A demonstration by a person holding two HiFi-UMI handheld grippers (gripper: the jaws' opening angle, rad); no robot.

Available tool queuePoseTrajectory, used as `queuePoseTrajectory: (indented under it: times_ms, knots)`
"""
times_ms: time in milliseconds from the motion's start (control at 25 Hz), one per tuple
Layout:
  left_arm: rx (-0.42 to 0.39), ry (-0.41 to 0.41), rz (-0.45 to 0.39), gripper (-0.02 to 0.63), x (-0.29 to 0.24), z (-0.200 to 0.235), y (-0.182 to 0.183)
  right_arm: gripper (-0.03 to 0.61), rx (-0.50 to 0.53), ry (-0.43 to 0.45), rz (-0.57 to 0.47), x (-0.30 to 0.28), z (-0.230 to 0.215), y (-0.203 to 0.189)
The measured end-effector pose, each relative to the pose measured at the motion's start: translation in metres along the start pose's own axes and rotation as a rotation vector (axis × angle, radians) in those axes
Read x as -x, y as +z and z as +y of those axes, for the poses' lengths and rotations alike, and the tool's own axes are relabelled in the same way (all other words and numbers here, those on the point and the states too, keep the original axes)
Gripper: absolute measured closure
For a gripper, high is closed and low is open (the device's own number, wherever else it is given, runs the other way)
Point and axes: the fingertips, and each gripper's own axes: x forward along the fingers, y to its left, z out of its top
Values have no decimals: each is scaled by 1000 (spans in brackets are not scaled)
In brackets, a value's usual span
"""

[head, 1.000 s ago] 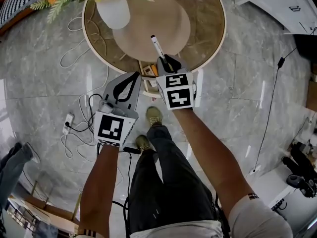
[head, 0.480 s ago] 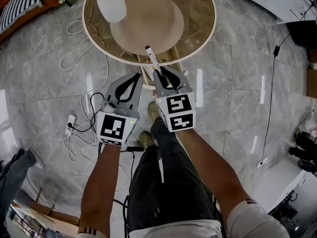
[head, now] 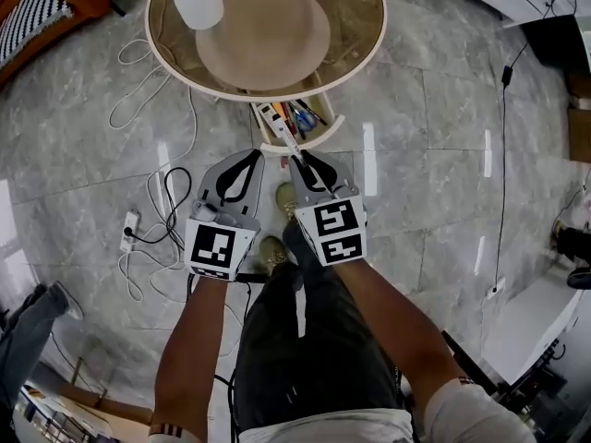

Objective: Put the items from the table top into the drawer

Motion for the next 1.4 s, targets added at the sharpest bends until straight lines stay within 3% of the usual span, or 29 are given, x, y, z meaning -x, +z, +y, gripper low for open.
queuePoseTrajectory:
  times_ms: [280, 600, 920, 1400]
  knots:
    - [19, 6, 25, 614, 7, -7, -23, 514, 21, -8, 122, -11, -13, -57]
    - [27, 29, 63, 614, -21, 5, -50, 514, 61, -10, 196, -55, -48, -82]
    - [23, 22, 103, 614, -73, 18, -101, 513, 133, 20, 276, -128, -83, -116]
    - [40, 39, 83, 614, -118, 51, -176, 512, 218, 17, 438, -254, -124, -194]
